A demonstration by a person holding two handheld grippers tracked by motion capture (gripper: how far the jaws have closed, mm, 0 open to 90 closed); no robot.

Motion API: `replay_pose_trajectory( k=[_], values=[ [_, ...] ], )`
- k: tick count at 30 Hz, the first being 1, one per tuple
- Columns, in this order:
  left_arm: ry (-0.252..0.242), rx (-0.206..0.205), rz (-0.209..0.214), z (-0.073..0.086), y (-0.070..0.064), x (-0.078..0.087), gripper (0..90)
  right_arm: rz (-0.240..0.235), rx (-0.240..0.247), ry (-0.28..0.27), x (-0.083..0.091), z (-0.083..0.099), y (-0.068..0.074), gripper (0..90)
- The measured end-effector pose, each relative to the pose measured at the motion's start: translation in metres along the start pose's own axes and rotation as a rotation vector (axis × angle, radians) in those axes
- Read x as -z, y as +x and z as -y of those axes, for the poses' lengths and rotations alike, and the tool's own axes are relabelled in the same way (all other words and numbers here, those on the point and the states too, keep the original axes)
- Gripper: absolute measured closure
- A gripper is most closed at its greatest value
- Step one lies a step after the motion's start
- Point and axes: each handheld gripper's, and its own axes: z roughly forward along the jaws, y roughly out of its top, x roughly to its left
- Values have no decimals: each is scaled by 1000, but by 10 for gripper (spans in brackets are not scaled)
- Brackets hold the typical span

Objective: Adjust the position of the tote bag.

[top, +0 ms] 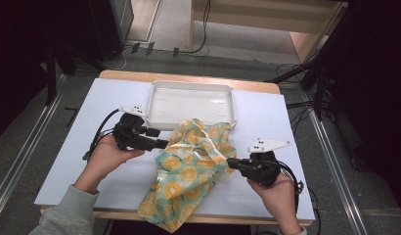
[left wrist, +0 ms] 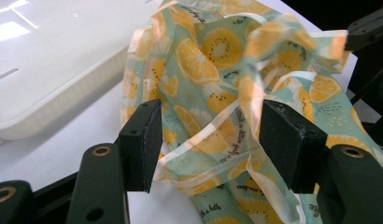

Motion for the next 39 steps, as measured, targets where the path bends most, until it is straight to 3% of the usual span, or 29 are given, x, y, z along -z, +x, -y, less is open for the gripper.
replay_pose_trajectory(
  k=[7,10,16,20,23,26,30,39],
  values=[
    [-4,14,-3,3,5,0,417,32,3,4,20,20,-4,900],
    [-1,39,-1,7,10,-3,423,27,-29,8,25,31,-10,900],
    [4,39,0,12,10,-6,427,28,-79,3,28,50,-25,900],
    [13,35,6,14,10,-9,431,46,-93,27,27,60,-32,900],
    [17,36,13,14,9,-10,431,51,-112,25,28,66,-37,856],
    [17,31,18,13,7,-10,431,50,-122,-4,34,66,-39,794],
    [17,24,23,9,5,-13,433,41,-149,-60,42,60,-41,794],
    [27,28,50,-5,7,-25,450,1,-128,-88,21,34,-44,794]
  ],
)
